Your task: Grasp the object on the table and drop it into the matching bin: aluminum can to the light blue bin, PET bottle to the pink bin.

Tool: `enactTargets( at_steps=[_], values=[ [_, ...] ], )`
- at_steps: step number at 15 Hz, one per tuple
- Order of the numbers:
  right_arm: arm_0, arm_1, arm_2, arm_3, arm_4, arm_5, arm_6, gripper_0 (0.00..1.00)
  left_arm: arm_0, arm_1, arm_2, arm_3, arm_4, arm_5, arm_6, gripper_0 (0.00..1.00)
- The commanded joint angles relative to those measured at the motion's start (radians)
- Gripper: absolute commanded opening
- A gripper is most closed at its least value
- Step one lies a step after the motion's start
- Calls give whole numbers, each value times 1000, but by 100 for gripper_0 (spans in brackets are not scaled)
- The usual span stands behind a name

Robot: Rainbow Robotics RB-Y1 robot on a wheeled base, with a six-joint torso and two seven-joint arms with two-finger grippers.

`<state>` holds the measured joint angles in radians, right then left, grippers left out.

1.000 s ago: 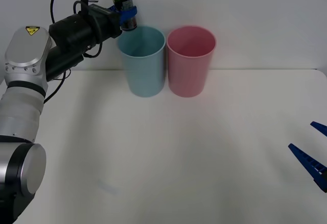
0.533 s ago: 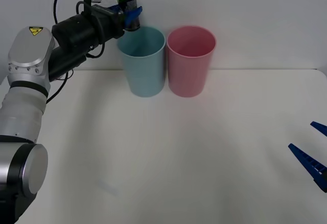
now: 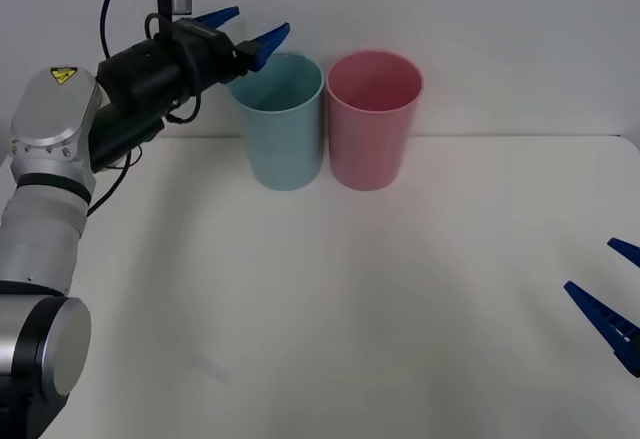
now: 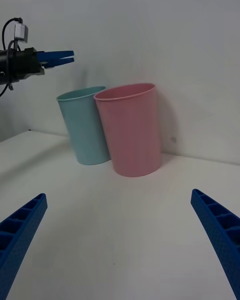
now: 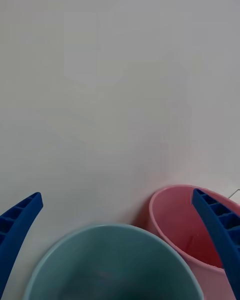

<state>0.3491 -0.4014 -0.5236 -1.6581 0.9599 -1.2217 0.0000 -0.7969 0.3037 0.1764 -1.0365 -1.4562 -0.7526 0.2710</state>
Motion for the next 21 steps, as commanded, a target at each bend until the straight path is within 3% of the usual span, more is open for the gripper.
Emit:
enactTargets(
  at_steps=[1,9,21],
  values=[
    [0,0,0,0,0,0,0,100,100,2,3,-114,42,4,-7,100],
    [0,0,0,0,0,0,0,100,418,26,61,-439,148,-21,-38,100],
    [0,0,0,0,0,0,0,100,867,86,295,-769,309,-202,-101,100]
  ],
)
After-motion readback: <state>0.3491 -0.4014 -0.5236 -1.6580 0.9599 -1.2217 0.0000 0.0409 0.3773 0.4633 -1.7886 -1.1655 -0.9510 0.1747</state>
